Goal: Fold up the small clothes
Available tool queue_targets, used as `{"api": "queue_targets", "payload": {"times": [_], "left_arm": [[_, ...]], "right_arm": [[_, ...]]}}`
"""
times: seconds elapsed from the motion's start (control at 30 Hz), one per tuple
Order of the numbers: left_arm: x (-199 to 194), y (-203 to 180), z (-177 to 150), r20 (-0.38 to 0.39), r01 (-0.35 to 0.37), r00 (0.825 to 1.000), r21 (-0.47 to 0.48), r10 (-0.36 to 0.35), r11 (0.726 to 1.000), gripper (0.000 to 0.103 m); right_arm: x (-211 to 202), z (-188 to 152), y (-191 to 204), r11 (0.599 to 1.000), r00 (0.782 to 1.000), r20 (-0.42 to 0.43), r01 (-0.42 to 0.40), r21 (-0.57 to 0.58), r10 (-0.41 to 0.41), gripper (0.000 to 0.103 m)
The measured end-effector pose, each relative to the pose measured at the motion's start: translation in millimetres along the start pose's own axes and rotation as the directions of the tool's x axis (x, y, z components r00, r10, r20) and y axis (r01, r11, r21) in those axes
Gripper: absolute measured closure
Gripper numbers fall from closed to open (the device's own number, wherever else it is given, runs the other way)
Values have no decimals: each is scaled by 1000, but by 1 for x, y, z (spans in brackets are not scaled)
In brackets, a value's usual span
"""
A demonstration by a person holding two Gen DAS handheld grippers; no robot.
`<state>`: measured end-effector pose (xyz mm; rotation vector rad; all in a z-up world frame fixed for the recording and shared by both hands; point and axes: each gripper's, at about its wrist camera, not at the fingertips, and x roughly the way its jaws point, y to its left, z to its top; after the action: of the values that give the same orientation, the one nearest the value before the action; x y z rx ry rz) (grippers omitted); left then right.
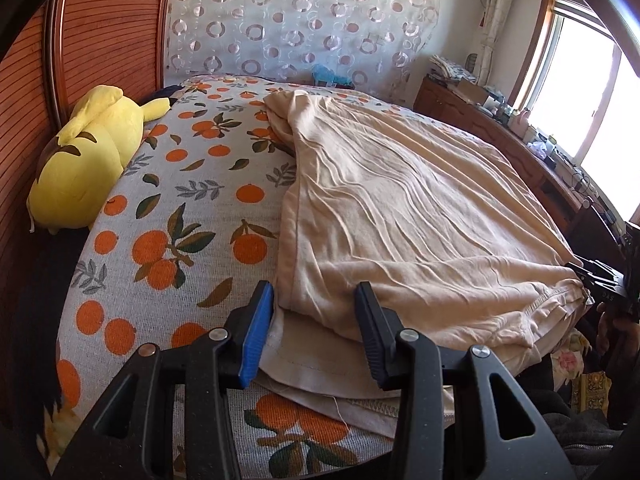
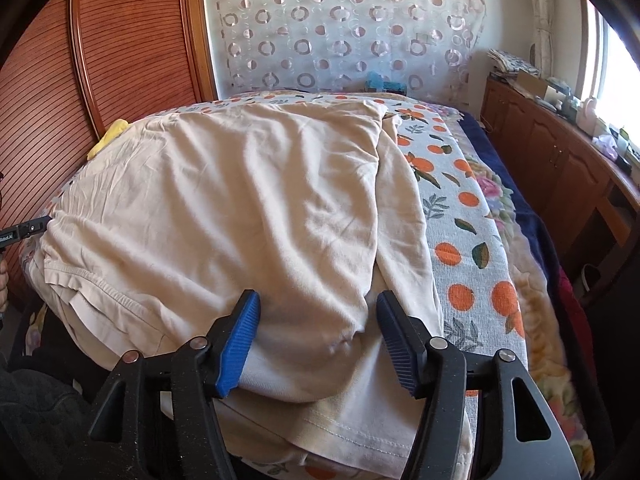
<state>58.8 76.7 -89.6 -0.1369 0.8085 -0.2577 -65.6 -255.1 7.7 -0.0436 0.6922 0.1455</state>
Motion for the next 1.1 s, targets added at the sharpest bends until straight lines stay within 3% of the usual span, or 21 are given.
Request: {"api": "queue_targets", "payload": {"times": [0.1, 0.17, 0.27, 0.4, 0.6, 0.73, 0.93, 1.1], "left_arm": [[0, 4, 0, 2, -22, 1000, 3, 22, 1000, 78], [0, 8, 0, -4, -10, 1000, -10, 10, 1000, 96], [-1, 6, 5, -8, 58, 998, -25, -58, 998, 97], [-12, -24, 24, 18, 121, 992, 47, -122, 992, 98], [-22, -91, 66, 26, 245, 967, 188, -254, 951, 98], [-19, -147, 89, -17, 331, 940, 290, -341, 898, 98], [-5, -244, 100, -117, 437, 894, 441, -432, 784, 98], [3, -306, 108, -191, 516, 850, 481, -490, 709, 98]], "right_arm": [[-1, -2, -3, 1000, 1000, 5, 25, -4, -25, 40], [-1, -4, -9, 1000, 1000, -1, 19, 8, -19, 39], [0, -6, -15, 1000, 1000, -13, 17, 22, -16, 39], [-6, -7, -21, 999, 1000, -3, 13, 33, -13, 39], [-16, -11, -27, 999, 1000, 27, 4, 47, -5, 38], [-26, -15, -33, 998, 998, 57, 7, 58, -10, 38], [-42, -23, -54, 996, 995, 92, 21, 90, -29, 38], [-61, -32, -75, 991, 990, 113, 66, 114, -79, 38]]}}
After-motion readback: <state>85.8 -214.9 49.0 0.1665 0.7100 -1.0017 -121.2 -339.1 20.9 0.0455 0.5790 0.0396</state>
